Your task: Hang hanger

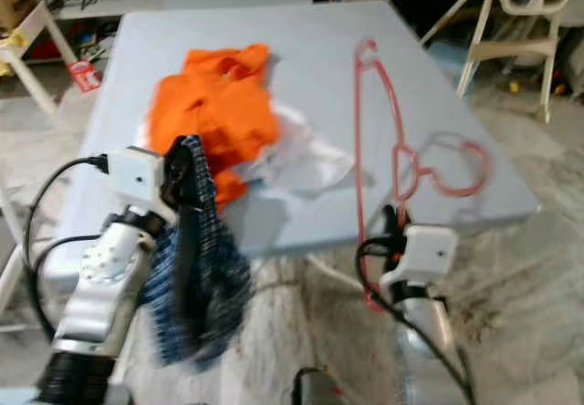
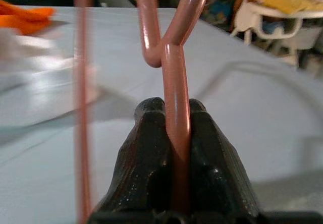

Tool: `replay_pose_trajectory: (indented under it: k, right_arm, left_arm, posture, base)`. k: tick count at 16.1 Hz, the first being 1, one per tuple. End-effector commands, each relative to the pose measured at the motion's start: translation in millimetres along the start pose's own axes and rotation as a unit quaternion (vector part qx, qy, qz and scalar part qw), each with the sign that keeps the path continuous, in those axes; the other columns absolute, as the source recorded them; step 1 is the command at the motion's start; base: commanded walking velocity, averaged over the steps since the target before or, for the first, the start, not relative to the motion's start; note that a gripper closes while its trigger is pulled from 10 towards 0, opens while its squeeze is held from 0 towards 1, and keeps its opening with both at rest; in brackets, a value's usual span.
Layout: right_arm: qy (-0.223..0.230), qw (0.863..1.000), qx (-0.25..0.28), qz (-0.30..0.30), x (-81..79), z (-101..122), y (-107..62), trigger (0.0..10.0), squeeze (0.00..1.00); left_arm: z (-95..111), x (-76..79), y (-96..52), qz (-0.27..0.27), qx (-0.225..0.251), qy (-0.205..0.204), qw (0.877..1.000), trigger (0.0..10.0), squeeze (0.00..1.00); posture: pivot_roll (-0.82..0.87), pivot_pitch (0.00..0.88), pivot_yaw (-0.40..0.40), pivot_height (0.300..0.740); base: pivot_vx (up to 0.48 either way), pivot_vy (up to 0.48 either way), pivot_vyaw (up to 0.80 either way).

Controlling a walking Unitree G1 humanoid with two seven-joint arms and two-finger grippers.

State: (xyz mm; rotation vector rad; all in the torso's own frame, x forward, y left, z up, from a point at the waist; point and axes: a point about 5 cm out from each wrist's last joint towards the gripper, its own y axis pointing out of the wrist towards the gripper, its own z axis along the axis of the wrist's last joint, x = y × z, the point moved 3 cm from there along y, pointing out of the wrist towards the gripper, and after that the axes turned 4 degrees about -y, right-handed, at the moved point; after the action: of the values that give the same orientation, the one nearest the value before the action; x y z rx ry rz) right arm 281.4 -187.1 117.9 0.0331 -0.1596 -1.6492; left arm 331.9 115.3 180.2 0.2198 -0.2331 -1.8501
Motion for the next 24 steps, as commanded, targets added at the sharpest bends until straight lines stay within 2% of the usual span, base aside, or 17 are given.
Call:
replay_pose_trajectory:
  k: [1, 5, 16, 24]
  right_arm:
    - [0.001, 1.000, -0.021, 0.001, -3.0, -8, -1.7, 10.0, 0.00]
    - [-0.001, 1.000, -0.022, 0.010, -6.0, -8, 0.0, 10.0, 0.00]
    - [-0.001, 1.000, -0.026, 0.011, -8.7, -12, -0.4, 10.0, 0.00]
    - [-0.002, 1.000, -0.026, 0.000, -5.2, -12, -2.0, 10.0, 0.00]
  left_arm:
    - [19, -4.6, 6.6, 0.006, 0.030, 0.010, 0.999, 10.0, 0.00]
    - [32, -10.2, 12.8, 0.015, 0.054, 0.013, 0.998, 10.0, 0.00]
    - [10, -15.8, 10.5, 0.027, 0.014, 0.025, 0.999, 10.0, 0.00]
    - [14, -16.2, 19.2, 0.027, 0.025, 0.023, 0.999, 10.0, 0.00]
  posture:
    - [-0.09, 0.176, -0.009, 0.740]
    - [-0.08, 0.176, -0.013, 0.740]
    - [-0.07, 0.177, 0.001, 0.740]
    - [-0.09, 0.182, 0.009, 0.740]
  base:
    - [0.379, 0.000, 0.00]
    - [0.090, 0.000, 0.00]
    - [0.000, 0.000, 0.00]
    - [0.000, 0.000, 0.00]
